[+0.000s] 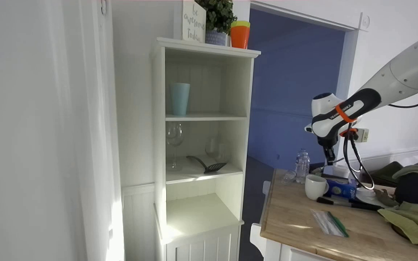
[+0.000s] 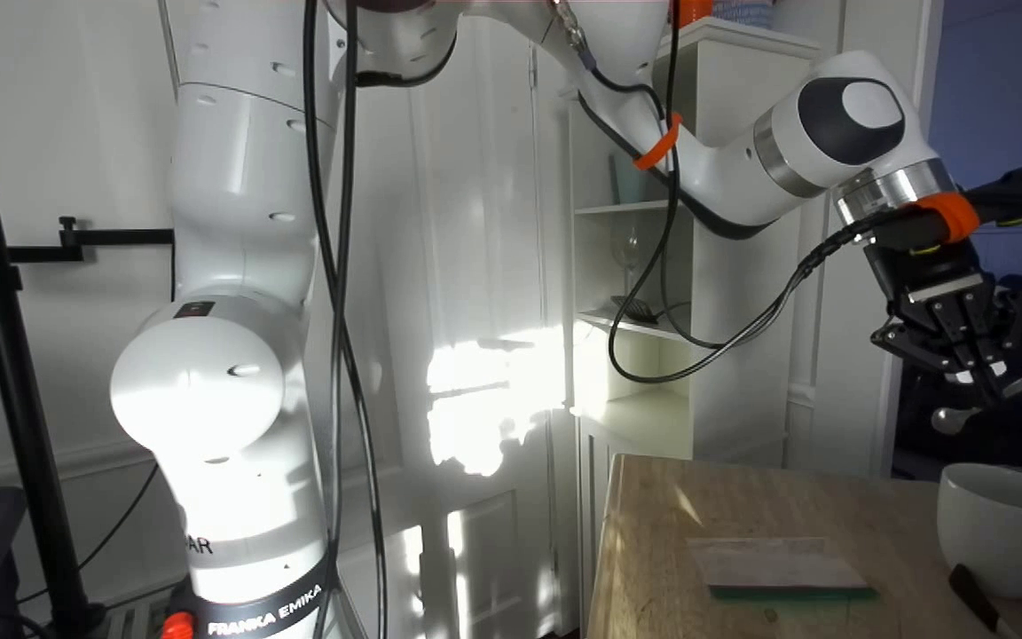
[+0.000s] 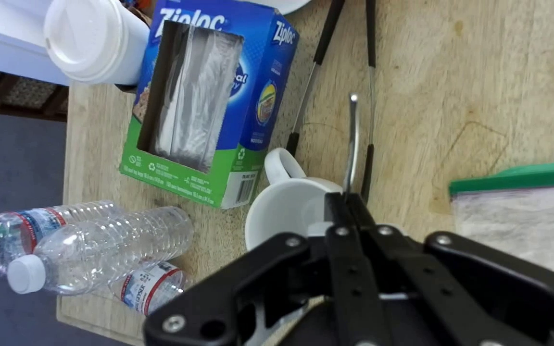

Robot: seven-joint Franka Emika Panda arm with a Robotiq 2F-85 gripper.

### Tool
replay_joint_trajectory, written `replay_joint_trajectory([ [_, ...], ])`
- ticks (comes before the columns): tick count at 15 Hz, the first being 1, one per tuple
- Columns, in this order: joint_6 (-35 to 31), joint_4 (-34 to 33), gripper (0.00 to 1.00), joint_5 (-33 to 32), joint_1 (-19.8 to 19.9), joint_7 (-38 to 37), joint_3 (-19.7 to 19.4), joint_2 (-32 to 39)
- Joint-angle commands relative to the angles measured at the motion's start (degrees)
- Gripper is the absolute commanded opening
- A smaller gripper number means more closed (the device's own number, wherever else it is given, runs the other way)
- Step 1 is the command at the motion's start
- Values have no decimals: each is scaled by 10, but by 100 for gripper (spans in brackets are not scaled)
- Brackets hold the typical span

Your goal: Put the spoon in the white cup

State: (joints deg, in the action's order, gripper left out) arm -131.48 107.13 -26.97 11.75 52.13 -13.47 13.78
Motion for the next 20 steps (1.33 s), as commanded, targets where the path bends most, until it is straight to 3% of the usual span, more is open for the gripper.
replay_joint_trajectory([
  [1,2,-31,1,-55,-4,-47,-1,44],
  [8,9,-72,1,-99,-1,-91,0,106],
  [20,-2,-94,1,-123,-3,-99,10,164],
])
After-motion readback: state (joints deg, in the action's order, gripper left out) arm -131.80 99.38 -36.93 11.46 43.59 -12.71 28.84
